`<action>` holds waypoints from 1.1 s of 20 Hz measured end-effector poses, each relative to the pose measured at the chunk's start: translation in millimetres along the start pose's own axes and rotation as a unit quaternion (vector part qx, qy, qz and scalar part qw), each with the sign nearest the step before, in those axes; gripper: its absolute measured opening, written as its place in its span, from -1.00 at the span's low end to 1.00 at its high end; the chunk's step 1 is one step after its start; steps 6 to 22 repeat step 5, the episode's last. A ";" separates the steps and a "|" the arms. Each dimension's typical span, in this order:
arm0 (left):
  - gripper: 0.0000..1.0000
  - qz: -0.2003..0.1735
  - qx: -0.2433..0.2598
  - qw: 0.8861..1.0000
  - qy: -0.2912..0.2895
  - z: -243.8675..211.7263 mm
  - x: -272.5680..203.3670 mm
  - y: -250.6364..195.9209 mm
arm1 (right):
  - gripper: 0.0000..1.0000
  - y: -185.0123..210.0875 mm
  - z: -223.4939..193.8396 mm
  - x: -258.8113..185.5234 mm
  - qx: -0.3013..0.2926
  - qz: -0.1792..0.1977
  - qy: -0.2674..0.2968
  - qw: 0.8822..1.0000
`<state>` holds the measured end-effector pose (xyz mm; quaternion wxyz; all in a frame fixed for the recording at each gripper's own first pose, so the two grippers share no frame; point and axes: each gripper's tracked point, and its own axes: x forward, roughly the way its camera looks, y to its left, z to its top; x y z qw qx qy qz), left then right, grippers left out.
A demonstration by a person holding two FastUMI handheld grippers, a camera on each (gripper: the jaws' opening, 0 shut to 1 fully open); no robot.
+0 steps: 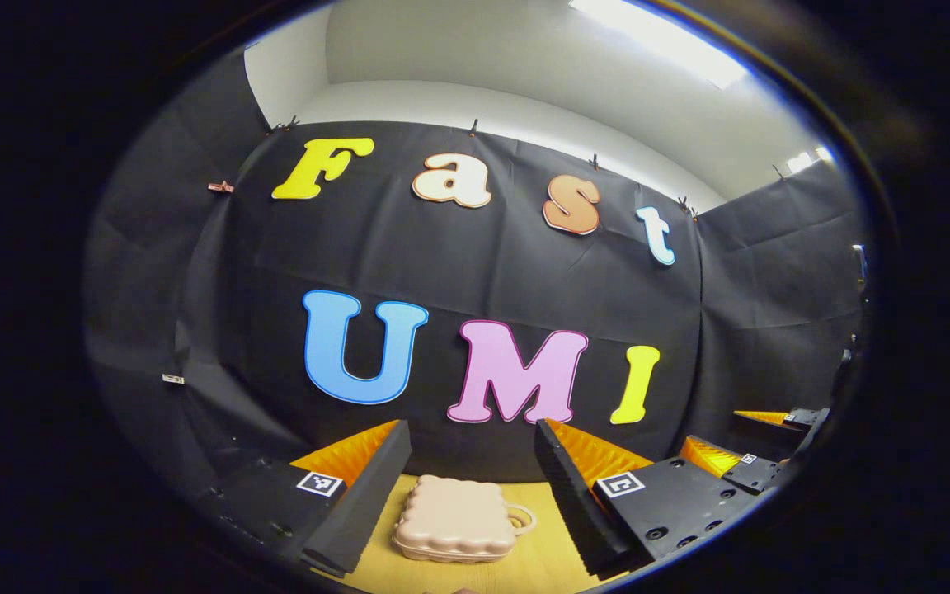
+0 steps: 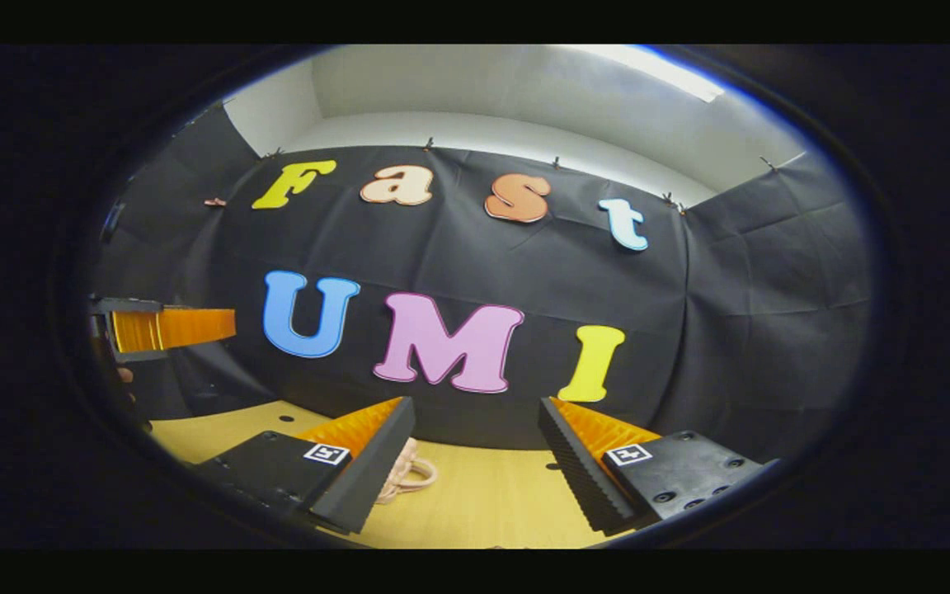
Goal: First open the suitcase, pack the skin care products into it, and then close the suitcase.
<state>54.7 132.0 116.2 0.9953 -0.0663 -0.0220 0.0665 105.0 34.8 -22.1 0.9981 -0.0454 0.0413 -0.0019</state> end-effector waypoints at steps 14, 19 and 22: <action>0.92 0.002 0.009 1.000 -0.002 -3.5 -2.8 -2.9 | 0.92 -10.5 12.6 1.8 0.054 -0.024 -0.013 0.998; 0.92 0.002 0.009 1.000 -0.002 -3.5 -2.8 -2.9 | 0.92 -10.5 12.6 1.8 0.054 -0.024 -0.013 0.998; 0.92 0.002 0.009 1.000 -0.002 -3.5 -2.8 -2.9 | 0.92 -10.5 12.6 1.8 0.054 -0.024 -0.013 0.998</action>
